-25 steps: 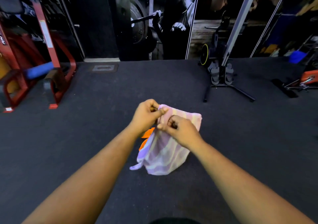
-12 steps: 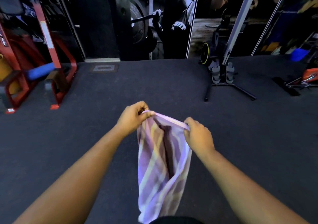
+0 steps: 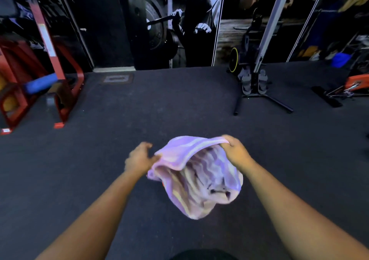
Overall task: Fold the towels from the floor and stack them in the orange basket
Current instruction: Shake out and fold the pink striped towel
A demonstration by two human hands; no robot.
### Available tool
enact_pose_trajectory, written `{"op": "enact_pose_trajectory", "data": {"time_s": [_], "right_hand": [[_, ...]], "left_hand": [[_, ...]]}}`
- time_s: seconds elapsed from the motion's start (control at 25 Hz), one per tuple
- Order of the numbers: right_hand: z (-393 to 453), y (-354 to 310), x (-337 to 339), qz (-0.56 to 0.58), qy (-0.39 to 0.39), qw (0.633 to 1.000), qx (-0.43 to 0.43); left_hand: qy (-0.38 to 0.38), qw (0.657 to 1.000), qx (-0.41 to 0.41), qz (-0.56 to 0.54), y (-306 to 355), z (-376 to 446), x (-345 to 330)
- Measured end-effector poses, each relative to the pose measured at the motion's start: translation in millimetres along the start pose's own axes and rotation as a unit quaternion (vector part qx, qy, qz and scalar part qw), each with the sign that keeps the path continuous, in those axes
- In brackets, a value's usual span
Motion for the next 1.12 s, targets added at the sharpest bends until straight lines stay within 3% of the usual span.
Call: {"op": "enact_pose_trajectory", "data": {"time_s": [0.08,0.16,0.28,0.4,0.44,0.52,0.56,0.64,0.72,0.76,0.84,0.96,1.04,1.12], "right_hand": [[12,-47,-16,-0.071,-0.066,0.992,0.079],[17,-76,-18,-0.147,-0.096,0.978,0.115],[13,-75,-2,-0.3,-0.007,0.947,0.117],[4,-23,4,-0.399,-0.016,0.914,0.066],[-1,-1,5,-0.357,-0.024,0.933,0.034],[-10,30,12,-0.157,0.002,0.988,-0.01],[-11,39,18,-0.053,0.03,0.998,-0.014],[-13,29,25,0.068,0.042,0.997,0.011],[-10,-8,21,0.117,0.025,0.992,0.044],[-6,-28,16,0.134,0.015,0.989,0.06],[-1,-64,4,0.14,-0.017,0.986,0.093],[0,-98,-5,0.143,-0.063,0.978,0.134],[-1,-104,1,0.185,-0.06,0.971,0.139],[-1,-97,14,0.197,-0.047,0.969,0.143]], "left_hand": [[-0.083,0.984,-0.158,-0.01,61,-9,-17],[-0.094,0.963,-0.251,-0.022,115,-18,-15],[-0.019,0.953,-0.298,-0.056,134,-16,11],[0.052,0.918,-0.284,-0.271,123,-16,39],[0.078,0.896,-0.272,-0.343,116,-16,47],[0.127,0.871,-0.225,-0.418,100,-14,61],[0.138,0.878,-0.197,-0.414,90,-12,64],[0.101,0.926,-0.145,-0.334,75,-5,60],[0.02,0.979,-0.125,-0.161,69,1,48],[-0.014,0.988,-0.14,-0.062,70,2,41],[-0.041,0.973,-0.219,0.056,80,2,25],[-0.09,0.932,-0.343,0.07,104,-14,-8],[-0.102,0.927,-0.353,0.077,113,-24,-22],[-0.061,0.935,-0.349,0.019,110,-22,-17]]}}
Point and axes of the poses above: each hand's wrist, its own z-axis towards the middle knuckle, its own x-axis out of the back of the hand, y = z × x, the point moved 1 cm from there along z, towards the middle knuckle, and after that the axes turned 14 degrees about -y, right-handed, at the moved point
